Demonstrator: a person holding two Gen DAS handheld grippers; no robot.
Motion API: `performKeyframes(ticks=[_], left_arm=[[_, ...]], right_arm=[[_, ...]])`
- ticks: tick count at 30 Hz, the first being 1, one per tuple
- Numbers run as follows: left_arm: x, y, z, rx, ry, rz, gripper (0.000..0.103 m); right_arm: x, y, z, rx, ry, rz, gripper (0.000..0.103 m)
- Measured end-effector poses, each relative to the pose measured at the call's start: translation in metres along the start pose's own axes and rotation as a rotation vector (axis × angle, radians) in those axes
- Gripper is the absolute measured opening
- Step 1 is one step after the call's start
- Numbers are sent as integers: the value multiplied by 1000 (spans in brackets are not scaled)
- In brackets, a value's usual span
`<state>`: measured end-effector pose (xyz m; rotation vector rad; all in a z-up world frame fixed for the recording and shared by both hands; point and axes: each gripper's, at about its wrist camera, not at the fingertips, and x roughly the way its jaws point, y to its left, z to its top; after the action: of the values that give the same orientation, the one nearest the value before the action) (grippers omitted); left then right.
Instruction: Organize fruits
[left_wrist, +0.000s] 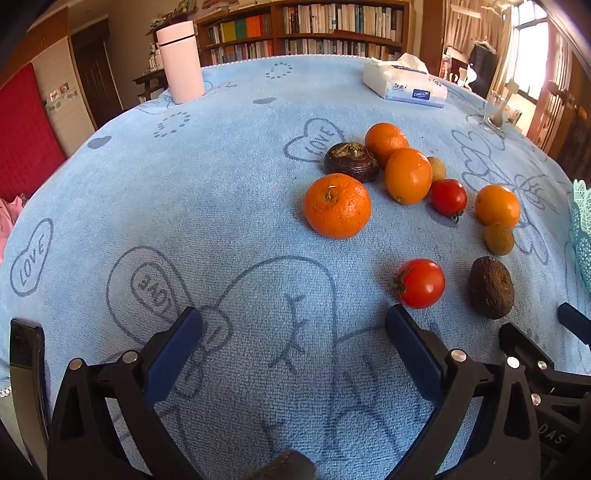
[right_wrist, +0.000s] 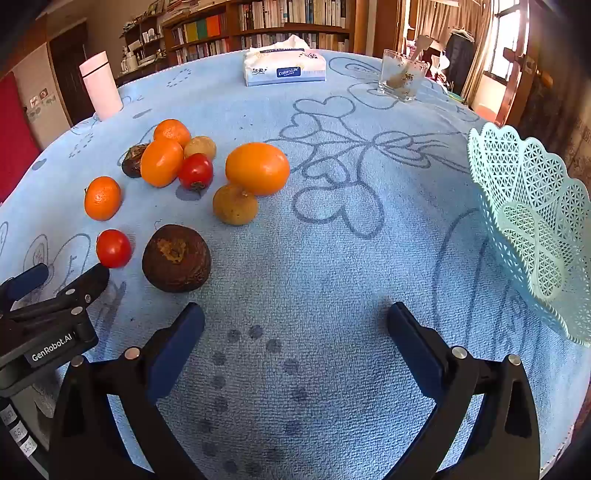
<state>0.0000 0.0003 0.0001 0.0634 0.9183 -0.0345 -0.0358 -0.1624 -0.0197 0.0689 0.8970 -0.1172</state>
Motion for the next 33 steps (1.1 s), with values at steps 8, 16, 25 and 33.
performKeyframes(ticks=[8,16,25,33], left_arm=[[0,0,0,4,0,5,98],[0,0,0,4,0,6,98],[0,0,0,5,0,6,98],[0,0,0,5,0,6,98]], right_arm=[[0,-1,0,7,-2,10,101],[0,-2,0,9,-2,12,101],[0,-2,0,9,-1,12,101],[1,-2,2,7,0,9,101]])
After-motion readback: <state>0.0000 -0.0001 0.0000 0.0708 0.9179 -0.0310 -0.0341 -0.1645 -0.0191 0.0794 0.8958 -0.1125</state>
